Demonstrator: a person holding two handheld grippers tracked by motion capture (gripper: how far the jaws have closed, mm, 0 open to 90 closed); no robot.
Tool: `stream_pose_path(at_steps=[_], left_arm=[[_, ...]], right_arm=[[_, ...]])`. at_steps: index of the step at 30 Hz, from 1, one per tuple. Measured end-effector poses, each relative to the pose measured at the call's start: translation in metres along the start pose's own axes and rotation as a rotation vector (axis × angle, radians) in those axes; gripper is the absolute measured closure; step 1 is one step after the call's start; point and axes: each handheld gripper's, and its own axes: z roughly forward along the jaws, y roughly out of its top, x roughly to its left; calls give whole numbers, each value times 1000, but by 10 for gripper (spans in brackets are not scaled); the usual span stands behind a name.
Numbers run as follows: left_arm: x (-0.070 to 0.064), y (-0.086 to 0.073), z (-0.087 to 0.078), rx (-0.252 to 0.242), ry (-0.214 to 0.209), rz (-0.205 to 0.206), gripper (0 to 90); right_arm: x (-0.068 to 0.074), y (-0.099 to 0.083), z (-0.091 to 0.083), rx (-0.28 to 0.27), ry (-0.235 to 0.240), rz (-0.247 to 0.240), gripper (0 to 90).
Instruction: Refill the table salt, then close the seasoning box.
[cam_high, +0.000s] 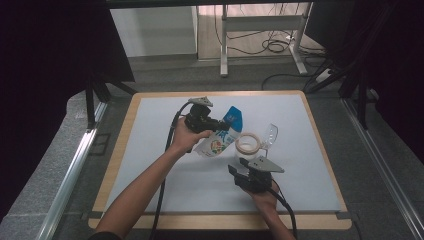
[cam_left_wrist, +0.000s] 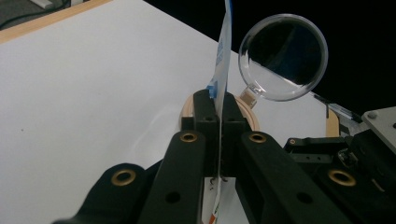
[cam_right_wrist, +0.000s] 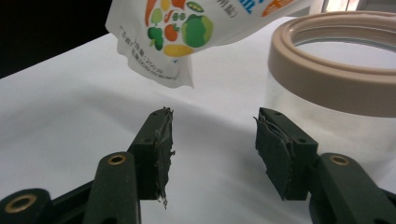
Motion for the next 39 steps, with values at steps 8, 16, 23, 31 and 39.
stream_pose_path(at_steps=[8,16,23,31,39], left_arm=[[0,-4,-5,-14,19,0,896],[2,-12,-20,-36,60,-1,896],[8,-22,-29,-55,102,-7,896],[22,-35,-49,-88,172,-34,896],[41,-52,-66,-127,234,-78,896]], right_arm=[[-4,0,-4,-10,-11,12,466],[-6,0,-6,-23,-20,13,466],[-8,0,-9,-27,-28,19,465],[-13,-3,-15,-38,-26,14,463],[-23,-7,-25,-44,-47,33,463]])
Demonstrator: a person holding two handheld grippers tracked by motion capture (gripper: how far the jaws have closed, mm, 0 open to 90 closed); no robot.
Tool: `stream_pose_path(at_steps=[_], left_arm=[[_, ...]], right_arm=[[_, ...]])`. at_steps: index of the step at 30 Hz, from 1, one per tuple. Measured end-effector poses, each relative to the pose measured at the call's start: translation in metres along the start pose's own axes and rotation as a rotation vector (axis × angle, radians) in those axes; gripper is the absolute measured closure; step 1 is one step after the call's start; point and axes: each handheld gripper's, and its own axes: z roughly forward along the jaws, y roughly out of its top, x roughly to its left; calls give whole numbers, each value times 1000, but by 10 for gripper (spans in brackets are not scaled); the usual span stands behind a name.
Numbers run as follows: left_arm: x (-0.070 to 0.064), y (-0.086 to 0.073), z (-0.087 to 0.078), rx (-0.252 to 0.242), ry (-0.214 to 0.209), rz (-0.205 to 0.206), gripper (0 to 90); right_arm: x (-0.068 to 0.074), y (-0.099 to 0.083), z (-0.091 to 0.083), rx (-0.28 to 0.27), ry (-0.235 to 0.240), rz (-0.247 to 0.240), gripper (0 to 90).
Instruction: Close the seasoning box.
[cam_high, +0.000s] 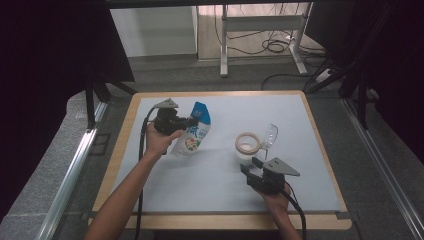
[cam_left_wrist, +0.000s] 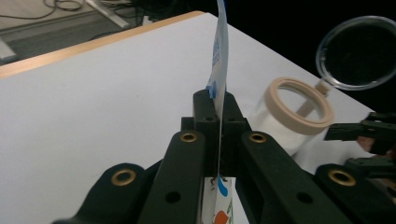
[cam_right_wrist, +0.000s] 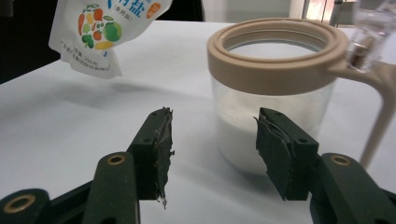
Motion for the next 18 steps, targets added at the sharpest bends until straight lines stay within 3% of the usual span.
stream_pose_path(at_steps=[9,18], left_arm=[[20,-9,-8,-62,62,-38,897],[35,-21,-11,-74,115,-60,896]], right_arm=[[-6,-1,-3,-5,-11,5,462],[-9,-2,-3,-5,-17,12,461]])
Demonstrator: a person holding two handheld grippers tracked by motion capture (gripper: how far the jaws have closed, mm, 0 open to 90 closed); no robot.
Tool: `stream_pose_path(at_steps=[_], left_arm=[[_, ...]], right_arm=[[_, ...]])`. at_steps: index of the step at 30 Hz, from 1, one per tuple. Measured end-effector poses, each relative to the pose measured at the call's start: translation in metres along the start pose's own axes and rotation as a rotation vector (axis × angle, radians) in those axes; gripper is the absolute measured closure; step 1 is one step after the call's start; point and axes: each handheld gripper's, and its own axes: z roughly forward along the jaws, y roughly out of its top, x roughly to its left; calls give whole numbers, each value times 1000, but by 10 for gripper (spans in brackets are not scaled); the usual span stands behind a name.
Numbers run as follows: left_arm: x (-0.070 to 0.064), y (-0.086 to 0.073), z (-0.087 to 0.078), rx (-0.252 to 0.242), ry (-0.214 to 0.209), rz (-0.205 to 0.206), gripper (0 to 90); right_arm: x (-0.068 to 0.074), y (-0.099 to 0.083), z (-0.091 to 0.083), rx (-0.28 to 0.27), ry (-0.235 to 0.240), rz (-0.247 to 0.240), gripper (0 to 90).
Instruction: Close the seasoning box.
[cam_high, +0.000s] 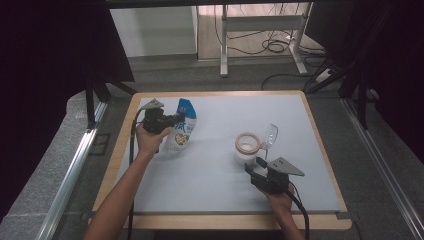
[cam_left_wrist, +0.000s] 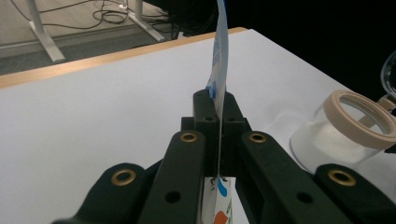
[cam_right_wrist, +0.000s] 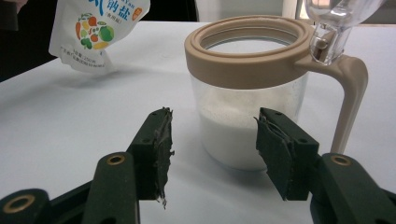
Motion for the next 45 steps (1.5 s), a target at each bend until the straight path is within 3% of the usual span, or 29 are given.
stream_pose_path(at_steps=[9,15,22,45], left_arm=[[9,-17,-18,-28,22,-26,895],[8,-26,-32,-33,53,-1,893],[9,-35,-44,-30,64,-2,891],[12,-45,-58,-29,65,3,880]], right_arm=[[-3,-2,-2,6,-7,6,459],[-6,0,-5,-6,-12,9,458],[-9,0,-8,-10,-20,13,455],[-13,2,-11,-22,-29,20,447]])
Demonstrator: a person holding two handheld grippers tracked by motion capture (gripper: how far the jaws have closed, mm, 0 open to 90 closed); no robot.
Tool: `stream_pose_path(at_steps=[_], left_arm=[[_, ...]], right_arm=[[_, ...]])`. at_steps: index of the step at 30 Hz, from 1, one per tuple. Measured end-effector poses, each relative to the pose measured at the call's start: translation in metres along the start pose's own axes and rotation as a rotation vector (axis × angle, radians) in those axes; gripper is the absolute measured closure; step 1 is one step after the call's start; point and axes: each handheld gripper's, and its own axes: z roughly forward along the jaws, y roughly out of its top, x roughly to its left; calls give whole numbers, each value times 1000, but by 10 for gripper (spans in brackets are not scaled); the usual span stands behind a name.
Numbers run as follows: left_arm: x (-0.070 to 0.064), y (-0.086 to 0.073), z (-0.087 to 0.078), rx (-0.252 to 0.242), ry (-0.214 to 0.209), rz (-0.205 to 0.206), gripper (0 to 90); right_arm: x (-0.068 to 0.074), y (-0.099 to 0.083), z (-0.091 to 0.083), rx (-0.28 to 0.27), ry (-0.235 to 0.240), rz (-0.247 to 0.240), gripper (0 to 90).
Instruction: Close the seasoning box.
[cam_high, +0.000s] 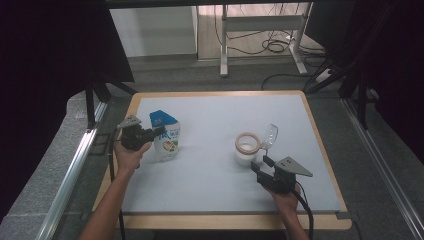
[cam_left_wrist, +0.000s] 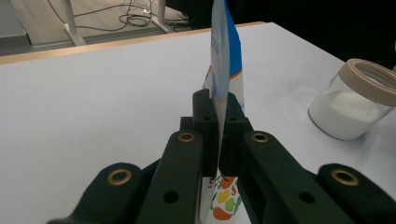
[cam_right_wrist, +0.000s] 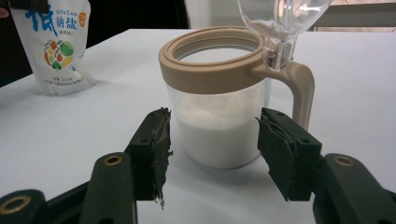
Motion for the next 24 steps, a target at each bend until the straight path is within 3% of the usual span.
stream_pose_path(at_steps=[11,24], left_arm=[[3,-6,2,-5,-24,-1,798],[11,-10,7,9,-68,-34,493]], right_arm=[[0,0,0,-1,-2,2,445],[-1,0,0,-1,-1,5,444]])
